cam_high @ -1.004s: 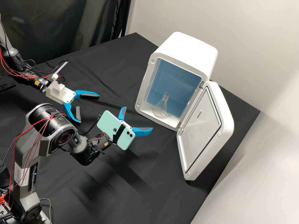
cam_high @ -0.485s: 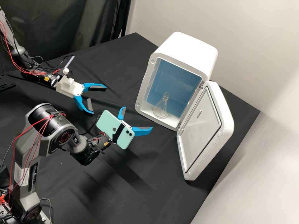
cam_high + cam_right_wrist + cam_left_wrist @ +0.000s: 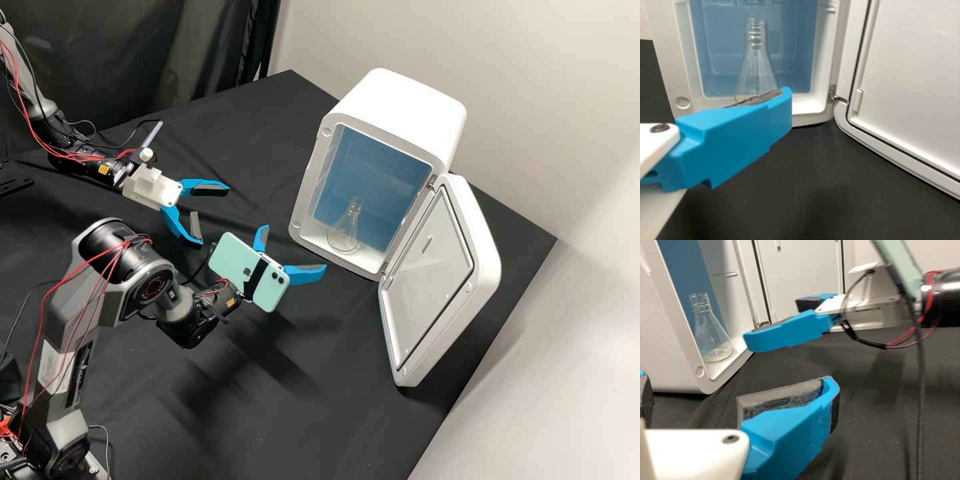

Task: Take the flask out of the incubator

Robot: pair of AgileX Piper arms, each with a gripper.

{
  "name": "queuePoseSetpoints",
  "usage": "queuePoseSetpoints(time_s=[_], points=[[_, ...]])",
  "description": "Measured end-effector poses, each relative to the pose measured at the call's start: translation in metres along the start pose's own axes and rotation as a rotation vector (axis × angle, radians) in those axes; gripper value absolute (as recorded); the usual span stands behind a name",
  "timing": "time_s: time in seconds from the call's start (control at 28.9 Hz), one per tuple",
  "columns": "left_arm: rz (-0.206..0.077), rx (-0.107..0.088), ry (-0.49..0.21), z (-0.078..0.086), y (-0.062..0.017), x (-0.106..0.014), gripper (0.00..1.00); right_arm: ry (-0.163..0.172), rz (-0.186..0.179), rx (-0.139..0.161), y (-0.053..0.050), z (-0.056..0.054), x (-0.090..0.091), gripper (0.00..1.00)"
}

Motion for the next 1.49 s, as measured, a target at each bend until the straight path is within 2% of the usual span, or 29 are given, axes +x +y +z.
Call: queuePoseSetpoints(time_s=[0.14, 0.42, 0.55, 0.87, 1.14, 1.32, 1.49], points=[[0.0, 0.0, 0.0, 0.0, 0.0, 0.0, 1.0, 0.014, 0.016, -0.001, 0.002, -0.001, 0.014, 1.0], [-0.002, 0.0, 0.0, 0.0, -0.0005, 0.0, 1.0, 0.022, 0.013, -0.005, 0.0, -0.001, 0.032, 1.0], [-0.002, 0.0, 0.0, 0.0, -0.0005, 0.0, 1.0, 0.003, 0.0, -0.007, 0.001, 0.004, 0.039, 1.0], [-0.002, 0.0, 0.0, 0.0, -0.0005, 0.0, 1.0, -0.035, 0.034, -0.005, 0.01, 0.021, 0.05, 1.0], [0.0, 0.0, 0.0, 0.0, 0.0002, -0.001, 1.0, -0.084, 0.017, -0.001, 0.009, 0.036, 0.053, 1.0], [0.0, 0.0, 0.0, 0.0, 0.0002, -0.001, 1.0, -0.09, 0.017, 0.0, 0.01, 0.037, 0.056, 1.0], [0.002, 0.0, 0.0, 0.0, 0.0009, -0.001, 1.0, -0.07, 0.04, -0.002, 0.016, 0.033, 0.063, 1.0]])
